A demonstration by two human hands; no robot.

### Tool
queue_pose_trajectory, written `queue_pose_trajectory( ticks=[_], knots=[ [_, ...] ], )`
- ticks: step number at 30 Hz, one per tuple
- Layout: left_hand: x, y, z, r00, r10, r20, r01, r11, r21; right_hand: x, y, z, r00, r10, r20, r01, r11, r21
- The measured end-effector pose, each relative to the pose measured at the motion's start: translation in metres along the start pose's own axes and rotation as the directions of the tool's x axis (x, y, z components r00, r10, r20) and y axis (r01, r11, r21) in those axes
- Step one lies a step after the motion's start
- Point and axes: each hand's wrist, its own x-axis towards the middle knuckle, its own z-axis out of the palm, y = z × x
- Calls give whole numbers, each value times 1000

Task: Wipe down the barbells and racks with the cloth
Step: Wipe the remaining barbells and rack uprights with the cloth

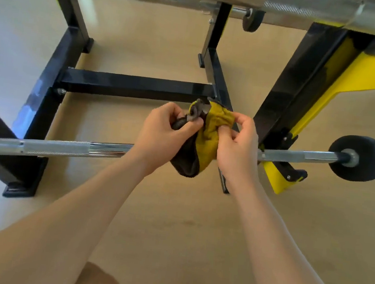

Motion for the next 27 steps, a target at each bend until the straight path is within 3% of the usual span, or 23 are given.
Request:
queue_pose_trajectory(
  ticks=[2, 4, 6, 9, 11, 14, 16, 18, 19, 21, 23, 25, 27],
  knots=[
    [-3, -4, -18, 999, -25, -44, 27, 999, 35, -4, -8, 19, 995, 75, -68, -71, 996, 63],
    [-5, -7, -37, 997, -29, -68, 32, 998, 46, -9, -17, 35, 997, 62, -43, -56, 991, 122],
    [-6, -10, -56, 999, 12, -46, -8, 995, 100, -16, -26, 49, 989, -62, 133, 51, 995, 84],
    [-10, -12, -80, 998, -24, -59, 27, 998, 56, -28, -35, 67, 914, -224, 339, 270, 958, -95],
    [-9, -12, -93, 986, -33, -162, 55, 990, 133, -29, -37, 76, 916, -241, 320, 308, 935, -175],
    [-10, -16, -113, 946, -29, -324, 136, 939, 315, -25, -41, 81, 957, -201, 210, 240, 954, -180],
    [-15, -20, -128, 938, -32, -345, 172, 908, 383, -21, -43, 85, 977, -145, 158, 163, 981, -104],
    [-20, -24, -141, 956, -94, -277, 219, 859, 463, -22, -45, 95, 978, -107, 180, 130, 984, -125],
    [-23, -26, -147, 961, -141, -237, 246, 825, 508, -25, -45, 101, 972, -129, 196, 173, 959, -225],
    [-27, -27, -157, 957, -206, -203, 288, 758, 586, -34, -44, 115, 928, -292, 229, 370, 782, -502],
    [-29, -27, -167, 956, -210, -204, 293, 707, 644, -46, -44, 134, 847, -412, 336, 531, 635, -560],
    [-32, -27, -175, 954, -202, -222, 300, 675, 674, -59, -45, 149, 775, -308, 552, 608, 602, -517],
    [-33, -29, -182, 946, -173, -274, 317, 669, 672, -68, -47, 159, 654, -178, 735, 726, 423, -543]
  ],
)
